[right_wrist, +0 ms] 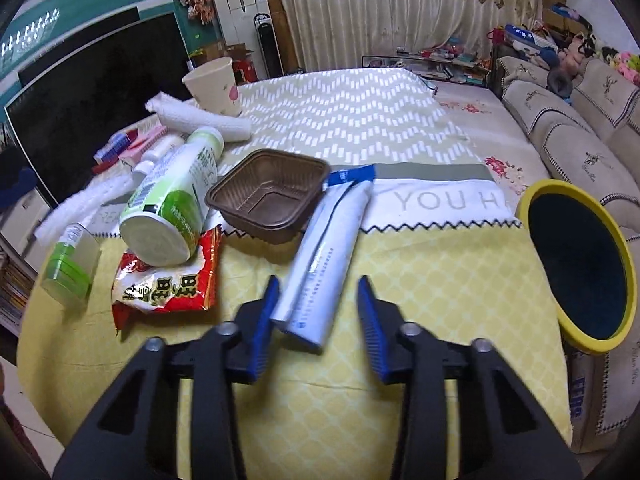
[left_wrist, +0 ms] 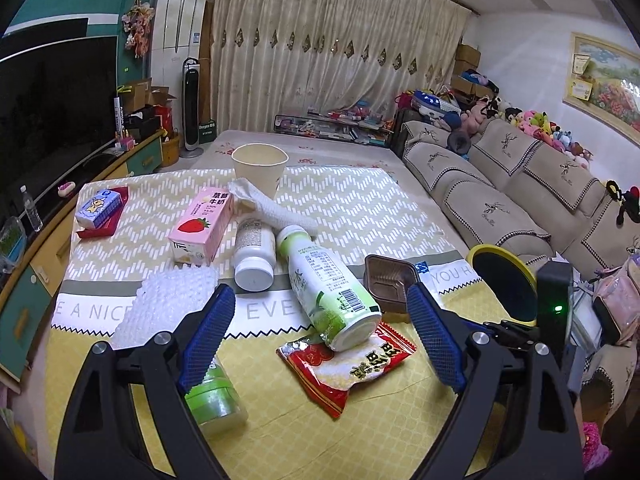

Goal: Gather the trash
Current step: 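Grasp the white tube with the right gripper, then drop the white tube into the yellow bin with the right gripper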

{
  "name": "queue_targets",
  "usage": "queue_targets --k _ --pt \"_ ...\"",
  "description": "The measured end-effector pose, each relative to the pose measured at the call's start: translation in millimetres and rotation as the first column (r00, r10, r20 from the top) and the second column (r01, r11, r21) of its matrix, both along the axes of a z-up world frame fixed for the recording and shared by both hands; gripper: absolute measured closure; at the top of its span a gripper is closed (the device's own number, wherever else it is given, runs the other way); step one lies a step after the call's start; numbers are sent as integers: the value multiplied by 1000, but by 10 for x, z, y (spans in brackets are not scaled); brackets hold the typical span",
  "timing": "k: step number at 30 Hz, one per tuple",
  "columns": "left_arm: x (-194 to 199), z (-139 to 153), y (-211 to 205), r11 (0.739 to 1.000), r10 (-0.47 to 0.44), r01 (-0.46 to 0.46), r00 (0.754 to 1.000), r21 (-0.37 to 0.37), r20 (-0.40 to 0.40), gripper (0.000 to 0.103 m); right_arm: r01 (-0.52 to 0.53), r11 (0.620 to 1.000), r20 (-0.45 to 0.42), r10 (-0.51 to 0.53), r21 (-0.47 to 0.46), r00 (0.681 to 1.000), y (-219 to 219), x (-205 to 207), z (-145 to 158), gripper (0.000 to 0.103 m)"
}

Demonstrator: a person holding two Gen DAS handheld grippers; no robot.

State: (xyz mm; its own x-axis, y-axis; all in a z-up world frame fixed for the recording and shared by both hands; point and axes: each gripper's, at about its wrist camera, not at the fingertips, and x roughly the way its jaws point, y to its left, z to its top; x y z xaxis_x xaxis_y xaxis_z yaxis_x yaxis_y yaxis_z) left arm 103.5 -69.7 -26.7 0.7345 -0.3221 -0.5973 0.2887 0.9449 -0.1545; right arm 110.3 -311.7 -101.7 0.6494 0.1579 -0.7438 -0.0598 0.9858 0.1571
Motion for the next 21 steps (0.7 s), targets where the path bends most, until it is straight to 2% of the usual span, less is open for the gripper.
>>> queue_targets --k 1,6,15,18,21 --pt "4 -5 -8 1000 0 0 1000 0 -2 16 2 1000 8 -2 0 1000 -44 -27 16 80" --pt "18 -34 -61 1000 -10 10 1000 7 -7 16 4 999 29 -5 33 1000 -251 -137 105 86" --pt "7 -25 -161 999 -28 28 1000 18 -1 16 26 997 99 -33 74 995 -501 -332 395 88" --pt "1 -30 -186 999 -32 32 999 23 0 16 74 995 129 -83 73 988 -681 -377 480 88" --pt "4 -45 -202 999 -36 36 999 28 -2 16 170 984 134 -177 60 975 -1008 -387 484 88"
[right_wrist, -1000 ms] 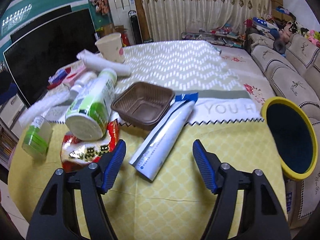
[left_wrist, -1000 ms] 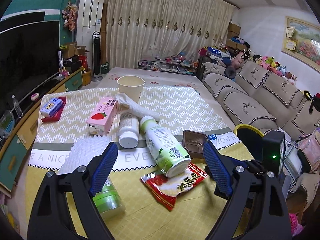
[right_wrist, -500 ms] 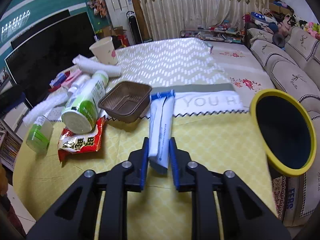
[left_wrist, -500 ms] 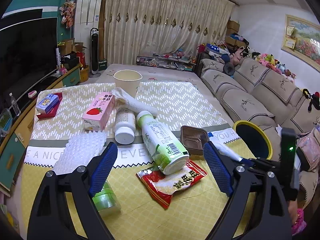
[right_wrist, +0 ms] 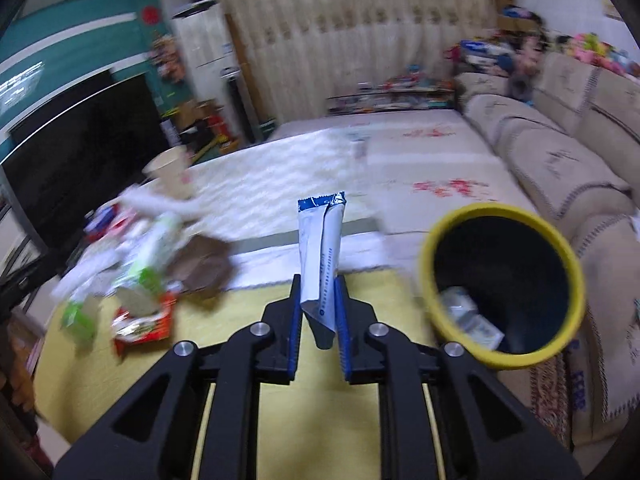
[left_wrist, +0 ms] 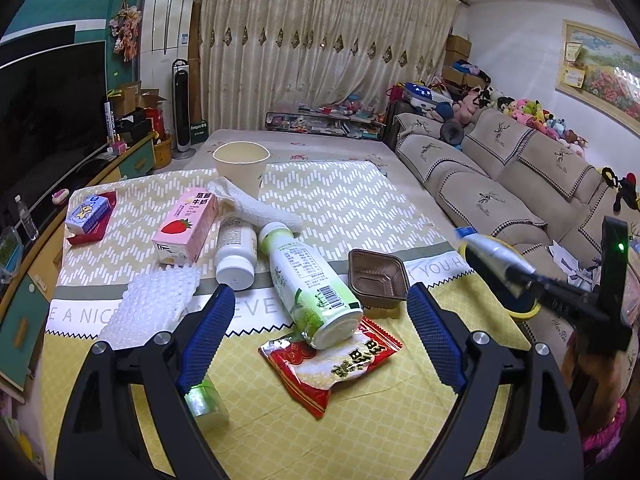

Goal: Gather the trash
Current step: 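Drop the white tube into the yellow bin with the right gripper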

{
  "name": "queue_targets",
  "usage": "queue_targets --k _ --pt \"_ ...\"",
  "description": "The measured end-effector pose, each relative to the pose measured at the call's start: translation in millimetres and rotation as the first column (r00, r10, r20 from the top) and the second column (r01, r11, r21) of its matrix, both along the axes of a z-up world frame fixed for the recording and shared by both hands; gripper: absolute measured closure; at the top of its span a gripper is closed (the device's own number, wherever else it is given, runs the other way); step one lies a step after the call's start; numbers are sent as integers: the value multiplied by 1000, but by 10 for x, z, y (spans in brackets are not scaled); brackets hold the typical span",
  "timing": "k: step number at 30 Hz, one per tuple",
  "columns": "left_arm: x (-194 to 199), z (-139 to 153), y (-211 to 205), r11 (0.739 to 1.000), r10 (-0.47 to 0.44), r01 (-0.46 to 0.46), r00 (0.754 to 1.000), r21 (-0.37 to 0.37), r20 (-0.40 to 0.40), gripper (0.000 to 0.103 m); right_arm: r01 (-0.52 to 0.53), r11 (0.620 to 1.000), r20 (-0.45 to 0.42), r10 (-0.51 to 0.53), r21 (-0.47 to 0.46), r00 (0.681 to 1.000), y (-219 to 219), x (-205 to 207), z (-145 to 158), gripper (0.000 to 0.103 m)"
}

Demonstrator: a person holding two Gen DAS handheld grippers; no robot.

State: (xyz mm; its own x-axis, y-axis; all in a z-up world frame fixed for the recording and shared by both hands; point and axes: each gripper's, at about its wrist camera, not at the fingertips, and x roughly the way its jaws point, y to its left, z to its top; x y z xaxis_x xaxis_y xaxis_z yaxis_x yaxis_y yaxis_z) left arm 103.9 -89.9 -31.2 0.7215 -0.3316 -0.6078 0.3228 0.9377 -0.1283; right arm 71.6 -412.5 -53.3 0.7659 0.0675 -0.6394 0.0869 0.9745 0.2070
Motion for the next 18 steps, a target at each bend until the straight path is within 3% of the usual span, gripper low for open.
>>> queue_targets --k 6,11,18 --pt "62 -60 -66 1000 -10 10 1000 9 -24 16 227 972 -69 -231 -68 970 -793 120 -257 88" --pt "104 -92 -160 1000 -22 23 999 19 -38 16 284 955 -134 -293 -87 946 -1106 285 -526 85" --pt "219 -195 -268 999 -19 22 997 35 -71 16 321 944 -151 -329 -76 932 -1239 396 -657 66"
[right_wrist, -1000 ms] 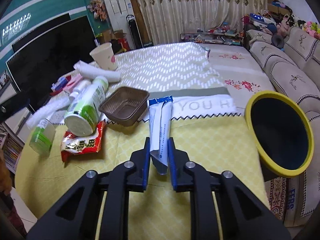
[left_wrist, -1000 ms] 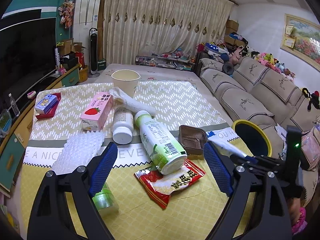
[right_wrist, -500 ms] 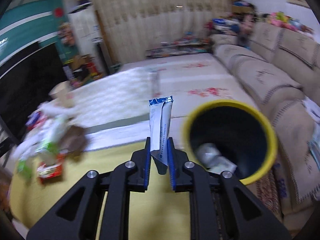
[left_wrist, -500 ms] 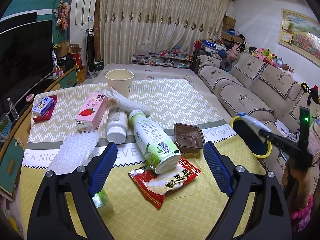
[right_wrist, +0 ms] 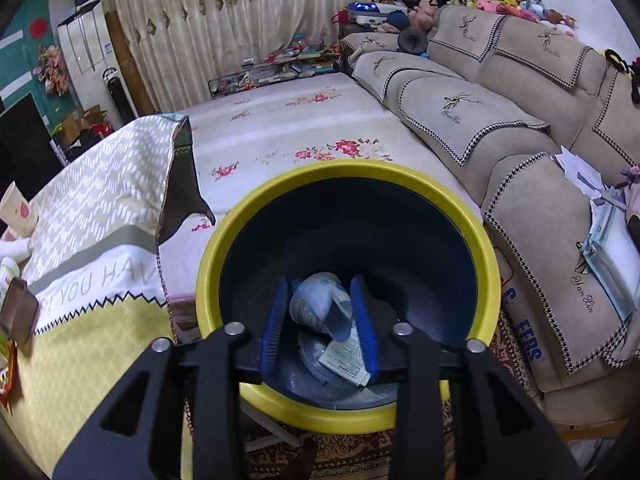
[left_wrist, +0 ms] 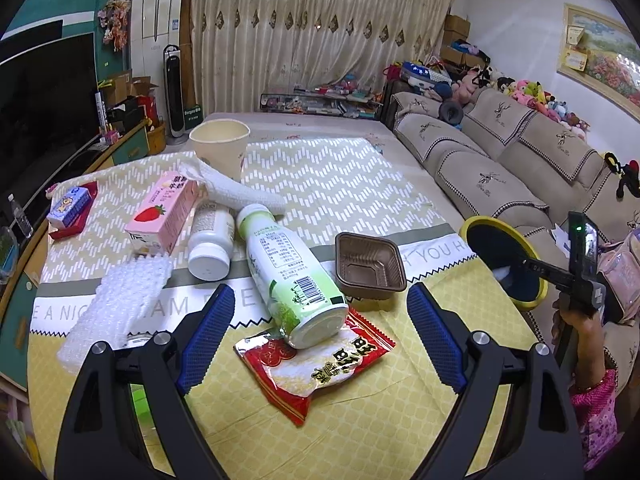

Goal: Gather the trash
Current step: 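Drop the white tube into the yellow bin with the right gripper, then grasp the green-labelled bottle with the left gripper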

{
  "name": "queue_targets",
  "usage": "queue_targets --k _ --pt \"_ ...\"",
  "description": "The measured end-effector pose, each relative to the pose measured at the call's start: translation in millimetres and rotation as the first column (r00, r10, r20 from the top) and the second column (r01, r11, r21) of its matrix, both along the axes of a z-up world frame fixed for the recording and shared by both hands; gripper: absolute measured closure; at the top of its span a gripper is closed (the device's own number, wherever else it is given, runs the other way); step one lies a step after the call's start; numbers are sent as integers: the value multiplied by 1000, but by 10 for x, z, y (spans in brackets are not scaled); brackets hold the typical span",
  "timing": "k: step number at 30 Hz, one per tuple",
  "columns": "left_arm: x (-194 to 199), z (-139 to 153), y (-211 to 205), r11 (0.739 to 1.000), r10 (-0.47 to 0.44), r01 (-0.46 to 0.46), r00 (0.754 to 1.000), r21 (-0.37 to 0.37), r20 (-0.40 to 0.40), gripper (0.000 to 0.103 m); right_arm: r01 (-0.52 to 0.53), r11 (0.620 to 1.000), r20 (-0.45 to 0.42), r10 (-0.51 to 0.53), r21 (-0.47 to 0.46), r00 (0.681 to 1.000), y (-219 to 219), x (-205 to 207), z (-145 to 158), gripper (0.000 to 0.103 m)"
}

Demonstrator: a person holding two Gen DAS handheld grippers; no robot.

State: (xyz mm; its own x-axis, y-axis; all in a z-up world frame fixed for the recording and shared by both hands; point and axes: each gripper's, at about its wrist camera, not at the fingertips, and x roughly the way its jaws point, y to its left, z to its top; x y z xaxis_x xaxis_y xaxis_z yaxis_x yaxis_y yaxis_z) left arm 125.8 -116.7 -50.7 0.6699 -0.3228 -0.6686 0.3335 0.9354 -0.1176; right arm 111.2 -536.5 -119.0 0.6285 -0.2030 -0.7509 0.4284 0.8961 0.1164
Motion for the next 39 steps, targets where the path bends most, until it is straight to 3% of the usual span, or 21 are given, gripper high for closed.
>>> queue_targets --k 14,22,27,31,39 --pt "280 -472 -192 995 82 -78 995 58 -61 17 -25 1000 36 25 13 999 73 -71 100 63" --pt "372 -654 -223 991 108 -102 991 84 -78 31 -35 999 31 34 27 999 84 -61 43 62" --pt "384 -713 -232 991 114 -107 991 83 -77 31 -43 999 28 43 30 999 103 -49 29 61" --pt "402 -756 -244 989 121 -114 990 94 -73 41 -48 998 24 47 34 999 124 -46 7 61" --pt "361 -726 -191 990 118 -113 991 81 -61 44 -52 998 32 51 38 998 139 -63 15 61"
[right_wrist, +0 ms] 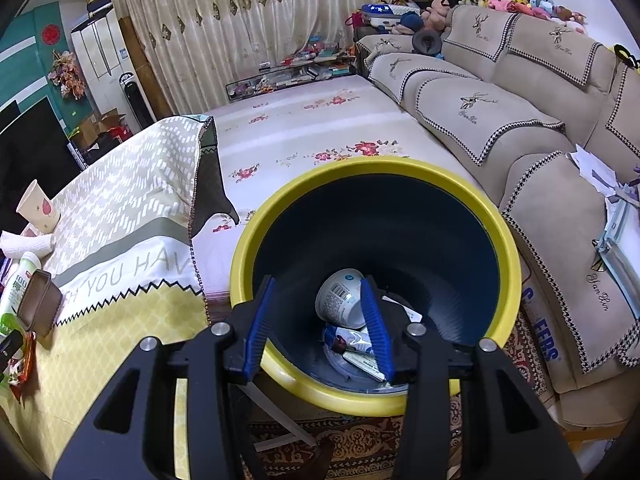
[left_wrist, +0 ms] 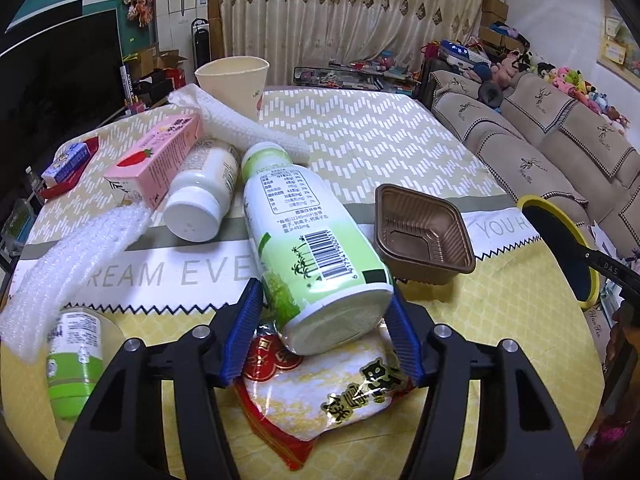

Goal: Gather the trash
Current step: 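Grasp the green-labelled bottle with the left gripper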

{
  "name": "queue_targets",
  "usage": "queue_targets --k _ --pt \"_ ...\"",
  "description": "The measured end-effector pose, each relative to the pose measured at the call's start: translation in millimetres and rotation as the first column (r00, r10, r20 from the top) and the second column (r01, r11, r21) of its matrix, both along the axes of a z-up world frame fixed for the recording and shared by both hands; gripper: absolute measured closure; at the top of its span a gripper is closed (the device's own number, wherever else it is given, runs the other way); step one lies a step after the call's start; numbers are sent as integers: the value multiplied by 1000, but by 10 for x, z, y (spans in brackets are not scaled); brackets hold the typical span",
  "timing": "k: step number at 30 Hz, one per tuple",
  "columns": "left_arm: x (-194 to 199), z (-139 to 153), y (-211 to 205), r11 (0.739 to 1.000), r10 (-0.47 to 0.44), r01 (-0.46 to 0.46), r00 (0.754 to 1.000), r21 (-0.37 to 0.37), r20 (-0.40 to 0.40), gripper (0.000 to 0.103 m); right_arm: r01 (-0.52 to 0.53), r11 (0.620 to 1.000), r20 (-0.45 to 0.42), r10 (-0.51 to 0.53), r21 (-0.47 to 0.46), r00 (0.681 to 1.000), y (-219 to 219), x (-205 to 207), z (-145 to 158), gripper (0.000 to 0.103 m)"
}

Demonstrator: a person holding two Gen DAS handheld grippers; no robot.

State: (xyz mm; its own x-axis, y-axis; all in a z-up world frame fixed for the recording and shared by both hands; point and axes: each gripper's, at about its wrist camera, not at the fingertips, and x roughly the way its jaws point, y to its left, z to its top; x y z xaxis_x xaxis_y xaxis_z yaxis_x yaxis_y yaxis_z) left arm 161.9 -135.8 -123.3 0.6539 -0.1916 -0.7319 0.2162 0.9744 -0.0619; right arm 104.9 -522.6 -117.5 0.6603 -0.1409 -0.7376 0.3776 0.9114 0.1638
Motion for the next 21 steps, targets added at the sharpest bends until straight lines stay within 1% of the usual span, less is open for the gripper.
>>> queue_targets --k 3,6,10,12,14,17,18,19,21 --pt "-59 128 64 1000 3 -3 999 11 34 45 0 1000 5 0 -1 1000 -9 -15 18 61" --pt "-137 338 159 999 20 -23 995 30 98 48 2 1000 7 -2 0 1000 -18 -19 30 61" --pt "-219 659 297 998 42 -53 975 44 217 50 -3 1000 10 3 0 1000 -2 -15 43 61" --pt "-181 768 320 997 42 -58 967 57 253 50 -7 1000 10 7 -1 1000 12 -7 46 61" --pt "-114 805 339 997 43 -58 967 52 250 50 -13 1000 10 13 -2 1000 35 0 55 61" --pt "-63 767 368 998 36 -43 983 39 182 49 -19 1000 11 19 -4 1000 61 -7 75 61" --pt "-82 737 382 998 38 -45 985 40 169 48 -19 1000 11 19 -6 1000 59 -12 79 61" --pt "-102 690 384 998 36 -43 988 44 153 43 -19 1000 10 19 -6 1000 55 -7 80 61" --pt "-122 574 382 998 30 -36 992 46 122 40 -20 1000 9 20 -3 1000 54 9 74 61"
